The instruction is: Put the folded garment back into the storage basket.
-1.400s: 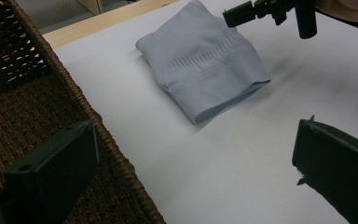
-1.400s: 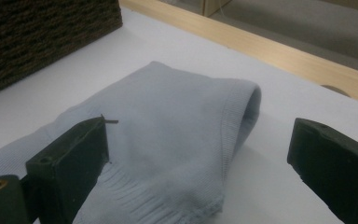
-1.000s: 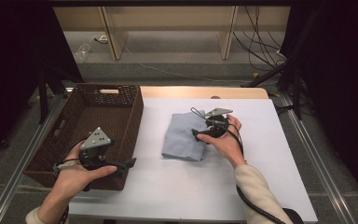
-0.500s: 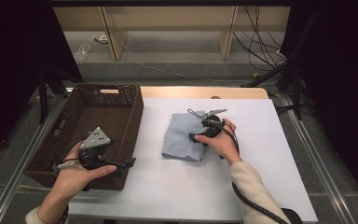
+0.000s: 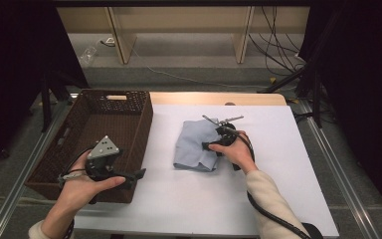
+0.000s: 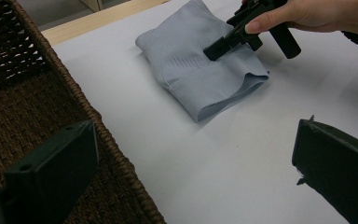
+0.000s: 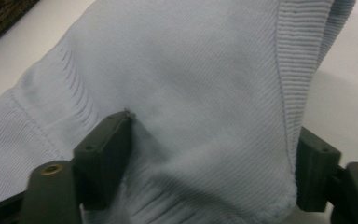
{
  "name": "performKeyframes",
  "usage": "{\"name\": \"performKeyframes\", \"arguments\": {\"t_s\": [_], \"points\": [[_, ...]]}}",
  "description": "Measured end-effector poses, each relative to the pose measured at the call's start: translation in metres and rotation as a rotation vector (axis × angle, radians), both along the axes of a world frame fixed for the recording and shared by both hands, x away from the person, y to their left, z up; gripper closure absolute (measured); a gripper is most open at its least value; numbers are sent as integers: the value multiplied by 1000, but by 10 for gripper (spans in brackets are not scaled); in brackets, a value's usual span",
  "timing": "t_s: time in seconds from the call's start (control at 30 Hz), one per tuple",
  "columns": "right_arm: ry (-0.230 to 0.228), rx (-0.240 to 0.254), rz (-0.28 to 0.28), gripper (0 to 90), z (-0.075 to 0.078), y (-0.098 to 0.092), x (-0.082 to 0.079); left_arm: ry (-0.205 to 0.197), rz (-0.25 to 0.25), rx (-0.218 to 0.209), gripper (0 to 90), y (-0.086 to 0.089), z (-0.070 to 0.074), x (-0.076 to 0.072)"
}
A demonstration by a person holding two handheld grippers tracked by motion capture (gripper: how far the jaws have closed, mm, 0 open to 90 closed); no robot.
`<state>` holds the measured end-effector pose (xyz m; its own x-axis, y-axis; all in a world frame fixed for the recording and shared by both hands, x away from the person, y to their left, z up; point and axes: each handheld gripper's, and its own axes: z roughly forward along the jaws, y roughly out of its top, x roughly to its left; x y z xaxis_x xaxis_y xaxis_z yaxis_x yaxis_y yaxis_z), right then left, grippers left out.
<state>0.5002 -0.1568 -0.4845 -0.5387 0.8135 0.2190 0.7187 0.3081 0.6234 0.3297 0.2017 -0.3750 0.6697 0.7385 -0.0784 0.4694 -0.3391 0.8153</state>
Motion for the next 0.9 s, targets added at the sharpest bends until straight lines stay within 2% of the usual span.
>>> {"name": "performKeyframes", "arguments": {"t_s": [0.13,0.3,0.37,0.57,0.9], "points": [[7,10,13,359,1,-1,-1,-2,3,-2,0,0,0,0],[15,34,28,520,3,0,-2,-3,4,-3,0,0,0,0],[23,46,28,550,4,1,-3,-2,5,-4,0,0,0,0],[28,52,26,607,6,2,-4,-2,7,-6,1,1,1,0],[10,61,13,632,12,4,-8,-2,10,-8,3,2,1,0]]}}
